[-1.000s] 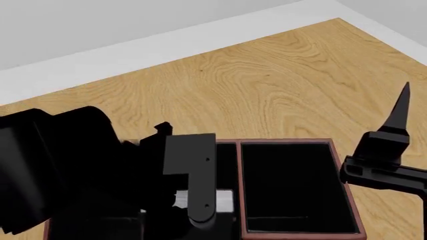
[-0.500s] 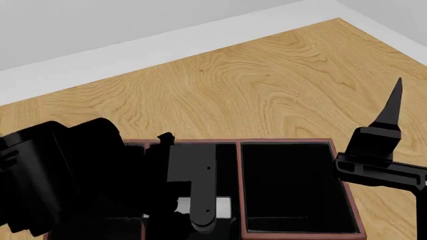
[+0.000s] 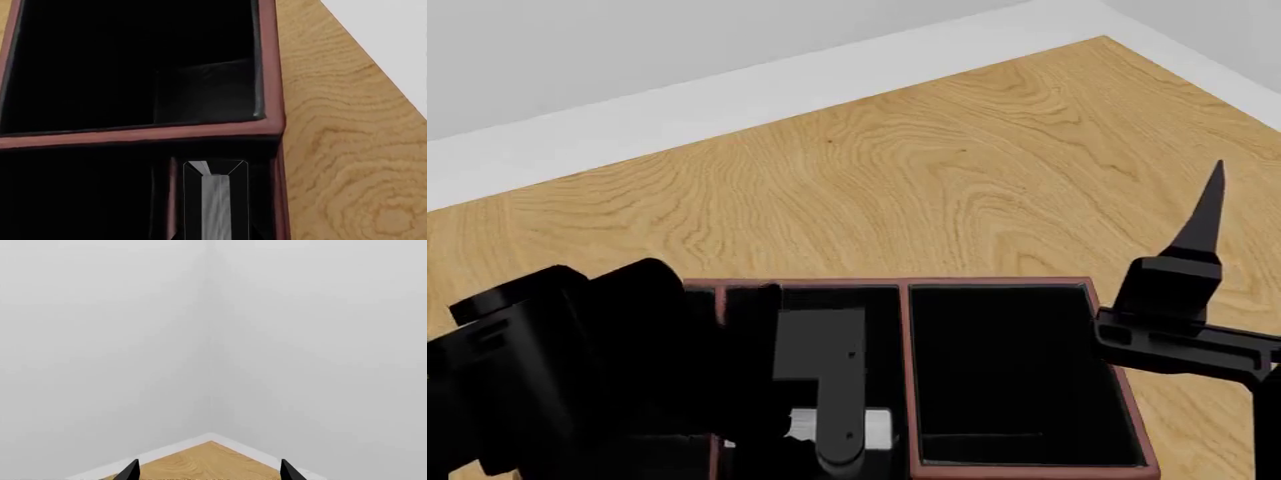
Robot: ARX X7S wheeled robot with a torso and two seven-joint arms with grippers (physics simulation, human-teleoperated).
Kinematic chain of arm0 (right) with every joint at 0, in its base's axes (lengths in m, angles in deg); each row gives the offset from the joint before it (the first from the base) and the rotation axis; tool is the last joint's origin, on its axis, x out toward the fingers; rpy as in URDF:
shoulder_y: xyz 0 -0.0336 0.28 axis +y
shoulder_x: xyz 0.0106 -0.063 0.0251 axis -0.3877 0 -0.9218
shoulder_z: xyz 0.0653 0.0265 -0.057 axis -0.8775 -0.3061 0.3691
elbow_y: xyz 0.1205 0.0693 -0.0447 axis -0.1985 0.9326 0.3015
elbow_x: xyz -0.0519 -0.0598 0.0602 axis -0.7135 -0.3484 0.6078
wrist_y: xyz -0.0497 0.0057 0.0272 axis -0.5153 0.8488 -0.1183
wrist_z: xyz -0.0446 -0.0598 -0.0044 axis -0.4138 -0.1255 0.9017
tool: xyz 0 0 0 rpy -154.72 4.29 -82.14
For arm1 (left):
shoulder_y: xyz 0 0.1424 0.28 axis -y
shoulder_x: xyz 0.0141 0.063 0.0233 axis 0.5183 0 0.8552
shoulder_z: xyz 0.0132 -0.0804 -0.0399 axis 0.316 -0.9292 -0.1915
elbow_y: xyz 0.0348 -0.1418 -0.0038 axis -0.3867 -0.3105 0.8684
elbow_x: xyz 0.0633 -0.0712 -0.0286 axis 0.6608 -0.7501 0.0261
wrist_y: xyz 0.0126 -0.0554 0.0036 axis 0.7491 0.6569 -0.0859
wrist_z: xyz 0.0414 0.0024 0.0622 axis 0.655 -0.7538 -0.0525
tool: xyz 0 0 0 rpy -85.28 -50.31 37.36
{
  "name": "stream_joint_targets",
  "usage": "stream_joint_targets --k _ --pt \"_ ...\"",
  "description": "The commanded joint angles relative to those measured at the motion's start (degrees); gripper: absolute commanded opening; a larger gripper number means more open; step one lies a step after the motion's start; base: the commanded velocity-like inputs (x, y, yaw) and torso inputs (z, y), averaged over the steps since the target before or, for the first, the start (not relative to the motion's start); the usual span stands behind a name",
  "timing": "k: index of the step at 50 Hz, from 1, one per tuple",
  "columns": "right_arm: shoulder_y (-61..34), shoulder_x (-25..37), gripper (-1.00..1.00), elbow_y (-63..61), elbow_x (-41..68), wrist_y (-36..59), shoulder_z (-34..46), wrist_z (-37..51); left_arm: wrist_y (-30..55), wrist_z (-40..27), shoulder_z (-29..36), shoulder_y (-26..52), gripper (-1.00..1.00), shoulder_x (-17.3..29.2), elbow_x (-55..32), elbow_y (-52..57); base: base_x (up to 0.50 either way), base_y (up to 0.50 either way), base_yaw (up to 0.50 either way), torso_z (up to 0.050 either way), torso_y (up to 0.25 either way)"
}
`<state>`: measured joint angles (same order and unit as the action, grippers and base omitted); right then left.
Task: Pick up the book and place it in the back compartment of the caddy.
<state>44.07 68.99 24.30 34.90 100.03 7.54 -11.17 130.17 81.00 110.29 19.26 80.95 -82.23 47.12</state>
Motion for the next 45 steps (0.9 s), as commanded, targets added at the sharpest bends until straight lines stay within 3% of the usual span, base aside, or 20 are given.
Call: stream_joint_targets --k 1,34,35,45 --pt "-0.4 -0.1 1.0 0.2 -0.1 0.2 0.6 0.1 -1.9 -0.9 0.1 -1.0 -1.0 -0.7 0.2 -2.3 0.0 0.0 0.0 0.0 0.0" --pt "-0.6 -0.3 1.0 0.7 -1.2 0.0 1.8 -0.7 -8.1 -0.7 2.5 -4.9 -1.0 -3.7 3.0 -11.8 0.0 0.0 0.0 0.0 0.001" --pt "-0.5 -0.4 1.0 0.8 -1.3 -0.1 1.9 -0.8 -8.4 -0.9 2.6 -5.0 1.0 -3.6 3.2 -11.8 0.0 0.0 0.0 0.0 0.01" --pt "-0.5 -0.3 1.0 0.7 -1.3 -0.2 1.8 -0.9 -7.9 -1.1 1.8 -4.2 1.0 -3.5 2.7 -11.7 0.0 0.0 0.0 0.0 0.0"
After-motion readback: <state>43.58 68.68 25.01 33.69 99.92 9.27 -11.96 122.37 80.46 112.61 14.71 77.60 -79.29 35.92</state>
